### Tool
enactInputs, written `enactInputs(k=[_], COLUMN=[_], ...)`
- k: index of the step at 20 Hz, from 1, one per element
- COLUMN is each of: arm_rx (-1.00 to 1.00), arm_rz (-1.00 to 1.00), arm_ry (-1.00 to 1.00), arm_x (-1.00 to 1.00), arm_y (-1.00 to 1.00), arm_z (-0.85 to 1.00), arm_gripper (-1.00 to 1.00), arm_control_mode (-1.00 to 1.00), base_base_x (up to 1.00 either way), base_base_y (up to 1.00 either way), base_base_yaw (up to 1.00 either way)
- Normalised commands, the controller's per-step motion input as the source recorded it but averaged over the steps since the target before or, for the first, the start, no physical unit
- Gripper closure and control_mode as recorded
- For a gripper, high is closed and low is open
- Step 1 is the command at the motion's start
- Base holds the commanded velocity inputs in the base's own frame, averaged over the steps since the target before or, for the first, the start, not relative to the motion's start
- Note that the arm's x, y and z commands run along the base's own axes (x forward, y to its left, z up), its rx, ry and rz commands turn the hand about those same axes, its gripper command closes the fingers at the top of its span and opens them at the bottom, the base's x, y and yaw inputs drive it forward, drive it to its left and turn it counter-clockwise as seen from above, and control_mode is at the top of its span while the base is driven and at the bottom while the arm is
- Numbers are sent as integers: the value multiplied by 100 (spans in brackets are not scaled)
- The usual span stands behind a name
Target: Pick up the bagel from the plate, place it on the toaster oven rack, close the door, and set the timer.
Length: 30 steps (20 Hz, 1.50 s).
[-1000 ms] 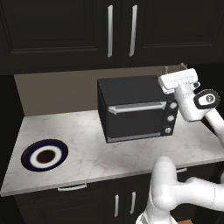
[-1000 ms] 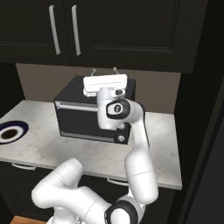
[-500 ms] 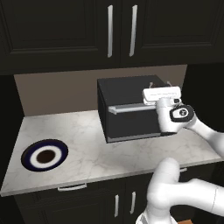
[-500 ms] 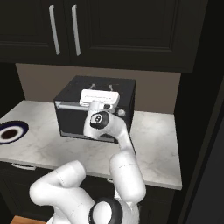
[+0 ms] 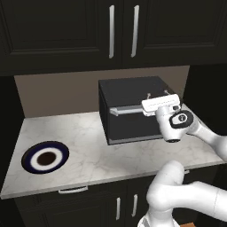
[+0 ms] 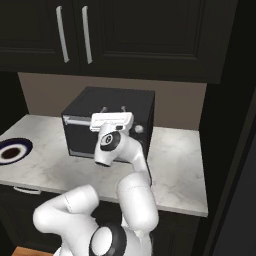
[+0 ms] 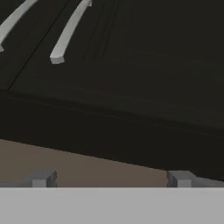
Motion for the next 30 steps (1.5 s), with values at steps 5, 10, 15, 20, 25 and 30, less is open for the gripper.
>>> enactInputs(k=[5, 10, 15, 20, 25, 30], arm_rx=[65, 50, 49, 13, 0, 0], arm_rz=[46, 49, 35, 31, 32, 32], arm_ry=[41, 2, 1, -10, -44, -75], arm_x=[-29, -12, 39, -61, -100, -73], arm_y=[6, 5, 0, -2, -2, -8], arm_z=[56, 92, 94, 87, 91, 94], arm_gripper=[-100, -100, -100, -100, -100, -100], arm_control_mode=[-100, -100, -100, -100, -100, -100], base_base_x=[0, 0, 0, 0, 0, 0], base_base_y=[0, 0, 0, 0, 0, 0], base_base_yaw=[0, 0, 0, 0, 0, 0])
